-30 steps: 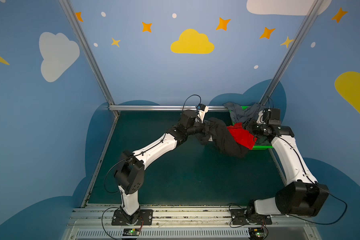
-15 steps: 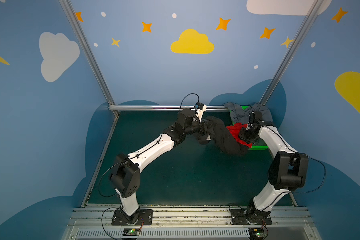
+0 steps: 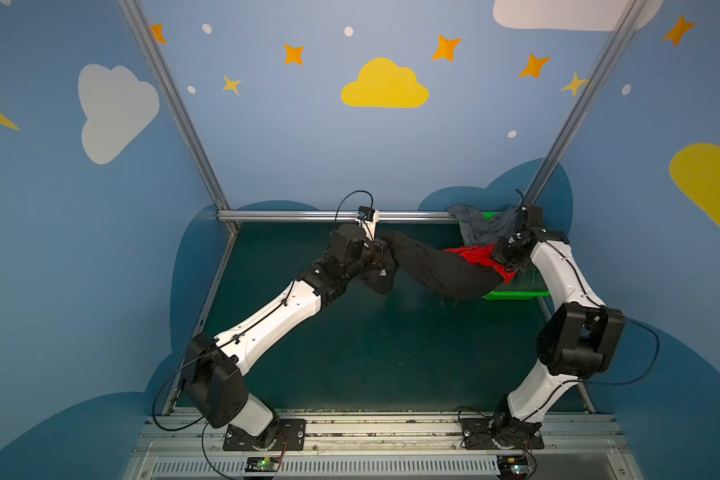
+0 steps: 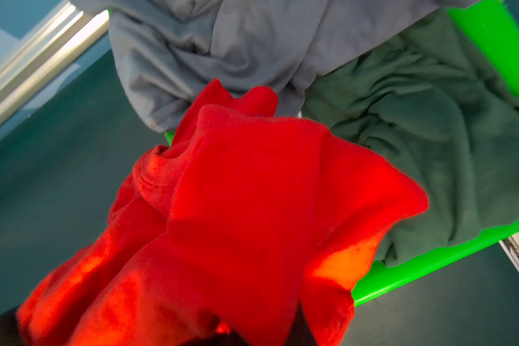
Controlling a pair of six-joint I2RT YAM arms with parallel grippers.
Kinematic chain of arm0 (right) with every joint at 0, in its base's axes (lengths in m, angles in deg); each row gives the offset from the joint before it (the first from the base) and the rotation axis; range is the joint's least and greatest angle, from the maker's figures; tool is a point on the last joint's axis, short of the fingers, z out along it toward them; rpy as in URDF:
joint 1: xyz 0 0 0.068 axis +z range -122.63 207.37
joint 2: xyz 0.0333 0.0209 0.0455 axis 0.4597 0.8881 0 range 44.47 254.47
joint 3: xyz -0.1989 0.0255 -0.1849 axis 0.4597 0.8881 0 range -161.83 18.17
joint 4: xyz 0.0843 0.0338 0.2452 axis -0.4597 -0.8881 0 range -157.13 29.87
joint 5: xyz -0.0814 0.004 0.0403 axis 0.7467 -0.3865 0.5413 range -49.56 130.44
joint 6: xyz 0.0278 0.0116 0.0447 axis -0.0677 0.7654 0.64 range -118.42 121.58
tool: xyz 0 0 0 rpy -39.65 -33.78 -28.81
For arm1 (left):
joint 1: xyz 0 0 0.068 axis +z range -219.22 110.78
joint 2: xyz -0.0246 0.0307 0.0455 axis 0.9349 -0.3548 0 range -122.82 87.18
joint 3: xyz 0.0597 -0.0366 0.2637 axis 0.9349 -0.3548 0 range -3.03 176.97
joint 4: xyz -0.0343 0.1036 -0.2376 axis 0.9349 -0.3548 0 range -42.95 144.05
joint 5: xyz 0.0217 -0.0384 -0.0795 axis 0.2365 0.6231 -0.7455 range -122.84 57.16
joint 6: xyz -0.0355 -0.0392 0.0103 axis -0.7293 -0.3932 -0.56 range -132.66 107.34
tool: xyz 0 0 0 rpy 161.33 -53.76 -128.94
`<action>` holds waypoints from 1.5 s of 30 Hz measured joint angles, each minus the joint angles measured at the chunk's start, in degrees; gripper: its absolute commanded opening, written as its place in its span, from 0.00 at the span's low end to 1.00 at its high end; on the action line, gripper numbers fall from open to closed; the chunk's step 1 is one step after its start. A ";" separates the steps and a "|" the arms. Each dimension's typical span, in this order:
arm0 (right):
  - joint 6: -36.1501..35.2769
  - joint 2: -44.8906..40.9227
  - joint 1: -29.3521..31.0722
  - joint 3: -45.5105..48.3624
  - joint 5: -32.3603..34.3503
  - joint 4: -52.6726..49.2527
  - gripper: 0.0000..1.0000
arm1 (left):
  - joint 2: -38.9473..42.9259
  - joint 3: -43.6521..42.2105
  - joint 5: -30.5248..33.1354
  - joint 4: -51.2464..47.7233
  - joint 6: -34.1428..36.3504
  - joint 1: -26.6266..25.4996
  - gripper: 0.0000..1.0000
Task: Fold and stack the t-shirts
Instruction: 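Pull the black t-shirt onto the table with the left gripper while the right gripper releases, then grasp the red t-shirt in the basket with the right gripper and lift it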
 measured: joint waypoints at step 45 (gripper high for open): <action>9.14 1.20 -14.82 5.22 14.08 5.40 0.00 | 11.78 -6.75 23.91 -6.38 1.49 22.95 0.03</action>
